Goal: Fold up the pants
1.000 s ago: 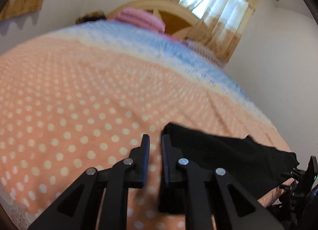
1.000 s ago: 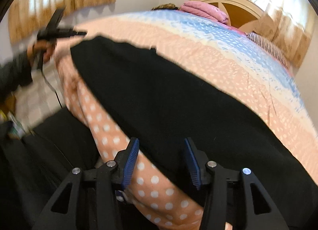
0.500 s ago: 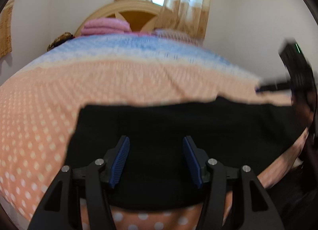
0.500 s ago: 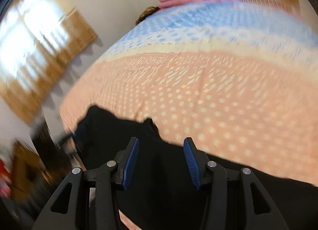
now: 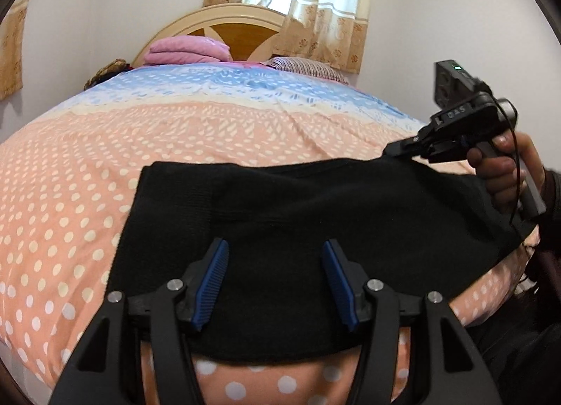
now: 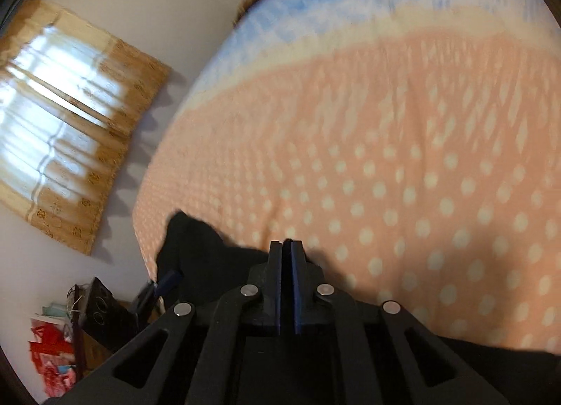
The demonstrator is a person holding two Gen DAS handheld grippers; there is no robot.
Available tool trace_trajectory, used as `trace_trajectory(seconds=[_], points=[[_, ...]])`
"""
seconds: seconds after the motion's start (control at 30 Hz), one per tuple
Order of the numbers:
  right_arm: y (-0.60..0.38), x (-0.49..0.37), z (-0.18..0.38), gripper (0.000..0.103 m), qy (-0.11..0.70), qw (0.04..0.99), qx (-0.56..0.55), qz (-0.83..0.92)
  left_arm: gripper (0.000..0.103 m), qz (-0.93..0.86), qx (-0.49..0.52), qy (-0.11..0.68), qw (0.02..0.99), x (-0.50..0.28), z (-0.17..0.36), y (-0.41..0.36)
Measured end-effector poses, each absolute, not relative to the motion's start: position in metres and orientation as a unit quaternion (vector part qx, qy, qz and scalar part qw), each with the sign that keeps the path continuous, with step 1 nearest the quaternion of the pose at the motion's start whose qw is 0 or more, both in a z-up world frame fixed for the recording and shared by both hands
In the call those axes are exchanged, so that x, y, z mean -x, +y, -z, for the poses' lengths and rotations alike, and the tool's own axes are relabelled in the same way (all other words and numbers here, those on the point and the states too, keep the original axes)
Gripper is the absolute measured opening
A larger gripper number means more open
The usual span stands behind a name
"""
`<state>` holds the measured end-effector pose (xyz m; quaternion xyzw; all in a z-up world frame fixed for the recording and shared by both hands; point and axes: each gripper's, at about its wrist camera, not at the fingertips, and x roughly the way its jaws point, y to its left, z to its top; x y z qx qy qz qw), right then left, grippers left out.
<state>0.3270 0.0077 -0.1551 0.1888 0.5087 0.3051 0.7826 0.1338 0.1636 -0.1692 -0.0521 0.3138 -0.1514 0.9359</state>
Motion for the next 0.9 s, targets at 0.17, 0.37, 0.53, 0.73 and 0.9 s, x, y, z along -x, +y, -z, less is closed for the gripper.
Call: trace_trajectory(seconds=[0.17,0.37,0.53,0.73,0.9], points=[[0.017,-0.332,0.148,0.003,0.497,0.811,-0.148,-0.270,0.061,0.148,0.042,0.312,0.937,-0.137,0.172,0.160],[0.011,-0.336,0.180,0.007,0.505,0.812,-0.143,-0.257,0.063,0.146,0.032,0.313,0.938,-0.137,0.172,0.155],[-0.023,-0.305,0.155,0.053,0.474,0.835,-0.133,-0.246,0.073,0.137,0.048,0.313,0.939,-0.137,0.160,0.153],[-0.127,-0.237,0.125,0.053,0.434,0.871,-0.138,-0.185,0.078,0.170,0.022,0.299,0.939,-0.133,0.142,0.118],[-0.227,-0.170,0.110,0.053,0.402,0.891,-0.184,-0.103,0.078,0.236,-0.027,0.297,0.925,-0.134,0.128,0.060]])
